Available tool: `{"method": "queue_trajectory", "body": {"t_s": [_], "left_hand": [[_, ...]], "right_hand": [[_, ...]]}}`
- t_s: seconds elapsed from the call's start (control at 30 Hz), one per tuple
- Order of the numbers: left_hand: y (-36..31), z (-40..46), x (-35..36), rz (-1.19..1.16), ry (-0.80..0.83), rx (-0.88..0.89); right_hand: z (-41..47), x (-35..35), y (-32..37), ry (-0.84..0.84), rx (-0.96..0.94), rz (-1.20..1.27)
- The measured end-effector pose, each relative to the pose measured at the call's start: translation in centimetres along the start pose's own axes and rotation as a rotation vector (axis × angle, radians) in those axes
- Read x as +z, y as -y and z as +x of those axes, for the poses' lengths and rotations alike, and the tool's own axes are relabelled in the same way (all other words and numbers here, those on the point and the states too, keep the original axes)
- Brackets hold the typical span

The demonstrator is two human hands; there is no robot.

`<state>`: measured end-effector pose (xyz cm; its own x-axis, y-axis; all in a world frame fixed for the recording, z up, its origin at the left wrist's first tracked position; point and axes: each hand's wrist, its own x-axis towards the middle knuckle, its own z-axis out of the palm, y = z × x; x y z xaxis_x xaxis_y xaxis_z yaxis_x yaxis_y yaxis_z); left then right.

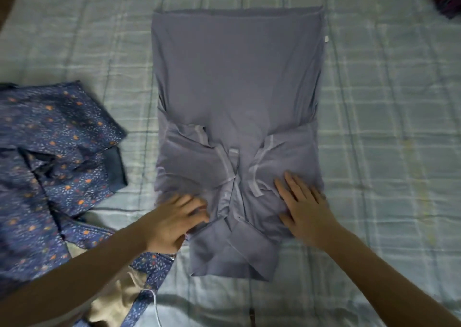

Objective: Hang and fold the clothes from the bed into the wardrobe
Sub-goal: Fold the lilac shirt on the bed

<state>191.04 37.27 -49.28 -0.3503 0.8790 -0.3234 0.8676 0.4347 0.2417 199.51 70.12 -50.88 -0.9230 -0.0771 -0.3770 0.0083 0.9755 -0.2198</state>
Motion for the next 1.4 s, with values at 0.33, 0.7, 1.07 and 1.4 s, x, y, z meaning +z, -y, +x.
{"method": "queue_trajectory", "body": {"t_s": [0.33, 0.7, 1.07, 1.4], "left_hand": [[-2.7, -2.4, 2.8, -0.138, -0.083, -0.136], [-0.5, -1.3, -0.3, -0.506, -0.225, -0.236], [7.4, 7.4, -4.6, -0.806, -0.543, -0.702], [5.2, 5.5, 0.9, -0.069, -0.269, -0.282]], "right_hand": [[-4.4, 0.6, 1.8, -0.006, -0.55, -0.044], [-3.5, -0.3, 2.4, -0.136, -0.225, 0.502], [7.0, -4.9, 2.0, -0.462, 0.32, 0.729], [7.4, 0.5, 1.0, -0.194, -0.072, 0.028]]}}
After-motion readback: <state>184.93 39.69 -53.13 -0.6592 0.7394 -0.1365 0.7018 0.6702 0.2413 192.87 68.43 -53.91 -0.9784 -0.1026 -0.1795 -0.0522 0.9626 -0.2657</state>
